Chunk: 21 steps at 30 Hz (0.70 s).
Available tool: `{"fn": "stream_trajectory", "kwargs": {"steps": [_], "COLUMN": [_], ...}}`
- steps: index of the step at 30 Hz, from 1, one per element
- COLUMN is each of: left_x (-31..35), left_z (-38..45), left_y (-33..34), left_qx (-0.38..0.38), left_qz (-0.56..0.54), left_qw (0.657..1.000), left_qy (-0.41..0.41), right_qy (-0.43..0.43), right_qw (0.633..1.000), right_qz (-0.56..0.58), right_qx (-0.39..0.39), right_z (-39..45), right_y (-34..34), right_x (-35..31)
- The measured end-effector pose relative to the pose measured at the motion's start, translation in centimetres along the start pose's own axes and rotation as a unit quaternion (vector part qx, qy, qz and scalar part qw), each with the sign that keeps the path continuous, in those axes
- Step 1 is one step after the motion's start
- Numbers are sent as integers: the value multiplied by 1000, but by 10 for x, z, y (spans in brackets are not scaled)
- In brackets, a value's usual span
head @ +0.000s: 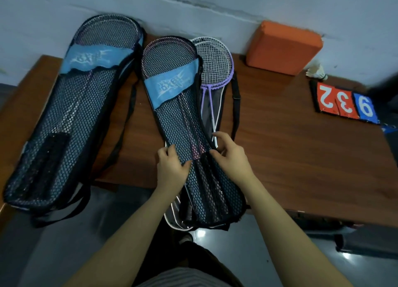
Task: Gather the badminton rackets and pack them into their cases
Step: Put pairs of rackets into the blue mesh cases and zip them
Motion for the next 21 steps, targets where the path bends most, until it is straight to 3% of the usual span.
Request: {"fn": "stream_trajectory", "kwargs": {"steps": [7, 15, 21], "left_x": [10, -15, -24], "left_z": [-7, -10, 4], "left_y": [-19, -51, -56], "left_qx": [31, 42, 49], "left_qz": [-71, -44, -46], "left_qw": [996, 998, 998], "left_qy": [42, 7, -5], "right_qy": [-1, 13, -10], "right_qw": [993, 997, 998], "right_qz": [116, 76, 61], "right_qx": [35, -20, 1], "right_z": [-8, -10, 21], "right_y": [-3, 47, 48], "right_x": [-8, -2, -16]}}
Point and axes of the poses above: each hand's wrist, its own z-axis towards the middle knuckle, its own y-axis out of the palm, x = y × z, the point moved 8 cm from there along z, towards the middle knuckle, and after that the axes turned 13 degrees about -z, right-handed, at the moved point
